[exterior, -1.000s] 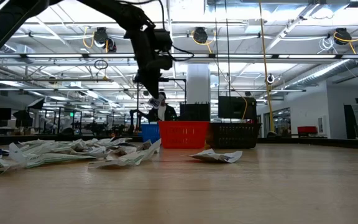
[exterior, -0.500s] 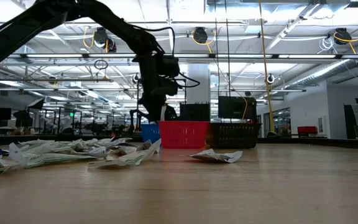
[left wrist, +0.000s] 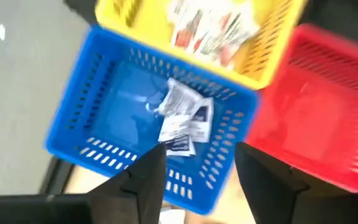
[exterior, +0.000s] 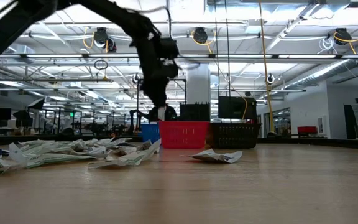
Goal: Pick & Place First Aid Supplies
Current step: Put the alcohol pad into the blue bin
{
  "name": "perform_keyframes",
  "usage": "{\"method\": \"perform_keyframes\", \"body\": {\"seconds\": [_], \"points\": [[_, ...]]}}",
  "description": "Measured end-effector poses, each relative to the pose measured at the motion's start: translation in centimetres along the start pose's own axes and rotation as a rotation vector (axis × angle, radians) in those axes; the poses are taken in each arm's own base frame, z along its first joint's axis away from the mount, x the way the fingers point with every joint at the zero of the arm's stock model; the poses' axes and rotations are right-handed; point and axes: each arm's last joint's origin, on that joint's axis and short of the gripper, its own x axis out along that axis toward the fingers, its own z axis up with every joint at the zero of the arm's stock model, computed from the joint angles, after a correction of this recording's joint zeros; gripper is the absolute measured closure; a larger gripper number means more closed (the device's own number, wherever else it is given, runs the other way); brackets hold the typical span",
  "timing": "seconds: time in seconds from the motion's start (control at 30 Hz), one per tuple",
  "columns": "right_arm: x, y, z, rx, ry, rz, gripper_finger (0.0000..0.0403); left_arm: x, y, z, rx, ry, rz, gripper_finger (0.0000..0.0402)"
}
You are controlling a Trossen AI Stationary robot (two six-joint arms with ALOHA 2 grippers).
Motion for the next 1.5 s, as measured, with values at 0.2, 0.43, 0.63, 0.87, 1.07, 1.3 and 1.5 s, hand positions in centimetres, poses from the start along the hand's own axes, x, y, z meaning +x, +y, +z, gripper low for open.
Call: {"method": "perform_keyframes", "body": {"seconds": [0.2, 0.43, 0.63, 0.87, 1.07, 1.3, 1.5], "points": [[0.2, -0.3, -1.9, 0.127, 0.118, -0.068, 0.0238, -6.2, -3.9, -0.8, 0.090, -0.085, -0.179, 0.0198], [0.7, 0.5, -4.6, 0.148, 0.201, -0.043, 0.0238, -11.9, -10.6, -2.6, 0.258, -0.146, -0.370, 0.0227], [1.1, 1.9, -5.8, 0.150, 0.237, -0.011, 0.0238, -15.2, -16.4, -4.1, 0.306, -0.201, -0.477, 0.0247], [0.2, 3.6, -6.6, 0.218, 0.338, 0.026, 0.0238, -17.5, -23.0, -4.8, 0.365, -0.357, -0.602, 0.0264], [-1.6, 4.9, -6.9, 0.283, 0.429, 0.015, 0.0238, -18.5, -27.5, -5.4, 0.370, -0.640, -0.667, 0.0284], [-2.7, 6.7, -8.3, 0.391, 0.603, -0.035, 0.0238, -17.0, -30.9, -7.3, 0.295, -0.829, -0.766, 0.0294], [-4.6, 9.0, -10.4, 0.600, 0.874, -0.127, 0.0238, -16.9, -32.8, -8.4, 0.217, -0.888, -0.846, 0.0293]]}}
